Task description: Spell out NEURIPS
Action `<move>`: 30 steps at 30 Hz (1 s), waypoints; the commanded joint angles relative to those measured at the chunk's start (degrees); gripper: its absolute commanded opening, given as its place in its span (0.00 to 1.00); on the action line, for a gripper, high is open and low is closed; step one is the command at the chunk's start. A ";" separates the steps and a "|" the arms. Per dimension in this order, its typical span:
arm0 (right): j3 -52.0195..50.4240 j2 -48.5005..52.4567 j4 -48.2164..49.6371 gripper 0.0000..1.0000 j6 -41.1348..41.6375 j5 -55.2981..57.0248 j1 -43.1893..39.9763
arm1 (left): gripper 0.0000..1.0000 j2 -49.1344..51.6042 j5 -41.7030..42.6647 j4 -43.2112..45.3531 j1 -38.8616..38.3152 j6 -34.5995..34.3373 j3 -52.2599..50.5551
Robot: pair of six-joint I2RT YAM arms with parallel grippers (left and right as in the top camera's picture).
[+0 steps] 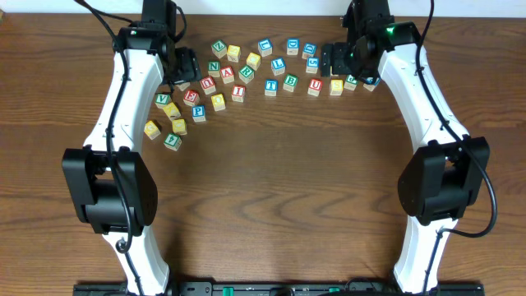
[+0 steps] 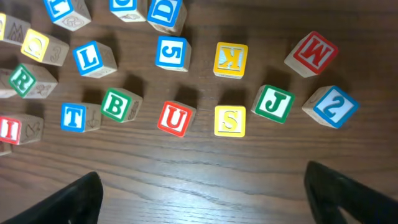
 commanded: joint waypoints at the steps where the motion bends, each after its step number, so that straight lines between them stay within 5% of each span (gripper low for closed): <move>1: 0.96 0.02 -0.07 0.99 0.37 0.35 0.48 | 0.82 0.22 0.17 3.41 -0.55 -2.19 -0.33; 8: 0.96 0.00 -0.07 0.99 0.35 0.35 0.48 | 0.82 2.43 0.11 12.52 -3.48 -2.10 0.72; 19: 0.96 0.00 -0.07 0.99 0.35 0.35 0.48 | 0.82 19.39 0.11 8.35 -4.94 -0.24 21.40; 30: 0.96 0.00 -0.07 0.99 0.35 0.35 0.48 | 0.76 23.52 -1.86 11.34 -6.16 -0.26 21.92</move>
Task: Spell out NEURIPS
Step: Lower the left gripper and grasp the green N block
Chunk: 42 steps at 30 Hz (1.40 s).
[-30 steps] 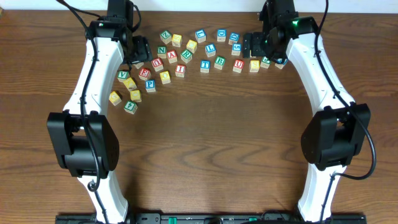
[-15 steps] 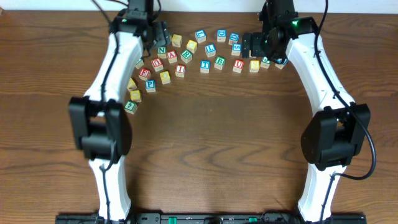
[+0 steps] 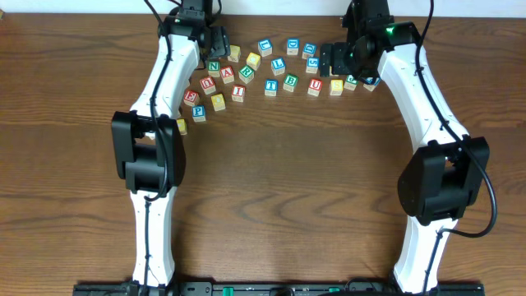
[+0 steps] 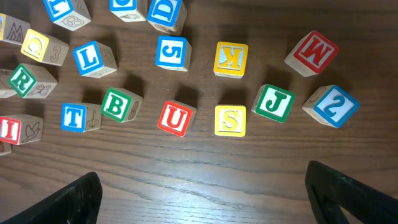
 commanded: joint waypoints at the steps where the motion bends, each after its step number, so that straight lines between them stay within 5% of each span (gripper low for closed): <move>1: 0.96 0.00 -0.04 0.99 0.26 0.28 0.39 | 0.75 2.99 -1.53 0.57 -0.42 0.46 1.73; 22: 0.96 0.00 -0.04 0.99 0.26 0.28 0.39 | 0.71 4.50 -1.55 3.72 -0.68 0.48 -1.66; 42: 0.96 0.00 -0.04 0.99 0.26 0.28 0.39 | 0.52 8.31 -1.57 2.82 -0.68 0.48 -2.03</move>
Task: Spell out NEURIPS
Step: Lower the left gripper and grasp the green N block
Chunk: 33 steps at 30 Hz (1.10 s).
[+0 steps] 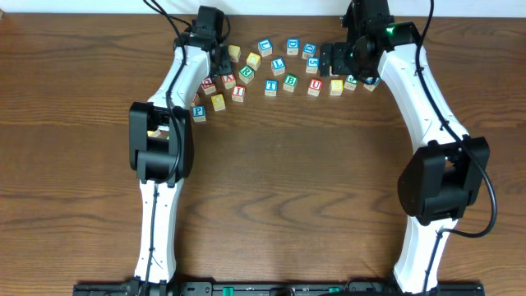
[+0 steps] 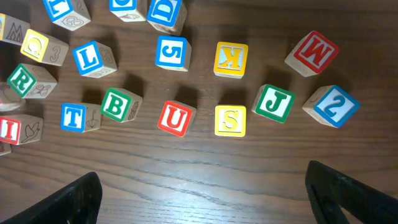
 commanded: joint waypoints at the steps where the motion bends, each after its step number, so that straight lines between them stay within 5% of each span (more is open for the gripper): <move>1: 0.96 0.02 -0.04 0.99 0.26 0.26 0.39 | 0.52 0.33 -0.72 0.28 -0.17 0.33 -0.33; 24: 0.96 0.00 -0.04 0.99 0.26 0.26 0.39 | 0.27 -2.60 -0.72 -0.55 -0.17 0.33 -0.20; 33: 0.96 0.00 -0.04 0.99 0.26 0.26 0.39 | 0.26 -2.82 -0.70 -1.60 -0.17 0.35 -0.07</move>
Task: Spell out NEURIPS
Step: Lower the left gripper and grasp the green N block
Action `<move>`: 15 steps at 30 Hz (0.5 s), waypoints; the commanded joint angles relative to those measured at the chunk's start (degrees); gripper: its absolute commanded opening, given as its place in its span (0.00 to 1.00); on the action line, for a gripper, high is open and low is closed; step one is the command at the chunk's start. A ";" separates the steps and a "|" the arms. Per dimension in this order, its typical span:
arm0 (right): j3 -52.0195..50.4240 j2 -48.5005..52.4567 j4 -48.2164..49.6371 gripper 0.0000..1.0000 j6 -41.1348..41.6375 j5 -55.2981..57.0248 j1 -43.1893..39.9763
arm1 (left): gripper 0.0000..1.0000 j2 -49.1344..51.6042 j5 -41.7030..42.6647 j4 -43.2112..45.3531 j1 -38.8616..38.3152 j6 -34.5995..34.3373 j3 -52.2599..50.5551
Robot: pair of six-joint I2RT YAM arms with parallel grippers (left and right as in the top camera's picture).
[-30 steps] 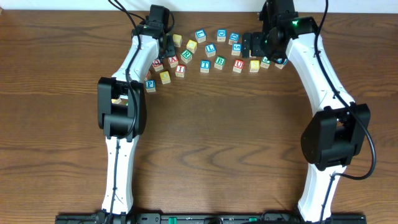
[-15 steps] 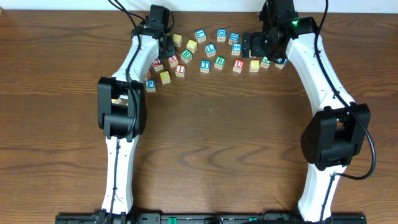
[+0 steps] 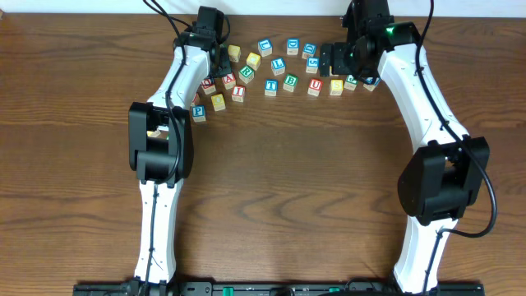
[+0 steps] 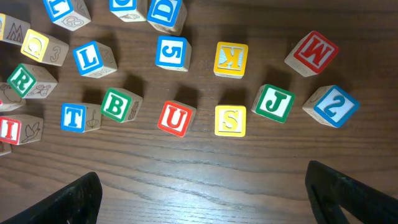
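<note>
Letter blocks lie scattered along the far side of the table. The right wrist view shows the red U [image 4: 176, 118], yellow S [image 4: 230, 121], green R [image 4: 28, 81] and red I [image 4: 15, 129]. Overhead, the blue P [image 3: 198, 112] lies at the near left of the cluster. My right gripper [image 4: 211, 202] hangs open above bare wood, just short of U and S. My left gripper [image 3: 215, 59] is over the left cluster, and its wrist hides its jaws and the N block.
Other blocks fill the row: green J [image 4: 274, 103], blue 2 [image 4: 331, 106], red M [image 4: 311, 54], yellow K [image 4: 231, 60], blue 5 [image 4: 171, 53], L [image 4: 93, 58], B [image 4: 119, 105] and T [image 4: 79, 117]. The wooden table [image 3: 304, 181] stretches toward me.
Almost nothing has changed. My left gripper stays over the left cluster. At the left edge of the right wrist view a blurred shape has become a still block edge. The right arm has not moved.
My left gripper was first at the left side of the cluster, beside the green N. Then it stood at the back edge above the blocks. After that it was down over the N's spot, where it remains. My right gripper stayed open above U and S throughout.
</note>
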 commanded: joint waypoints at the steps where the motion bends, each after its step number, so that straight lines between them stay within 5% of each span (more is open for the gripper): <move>1: 0.96 0.00 -0.04 0.99 0.26 0.26 0.39 | 0.26 -2.60 -0.70 -0.39 -0.17 0.35 0.04; 15: 0.96 0.02 -0.04 0.99 0.26 0.26 0.39 | 0.26 -16.15 -0.66 -3.19 -0.44 1.81 0.04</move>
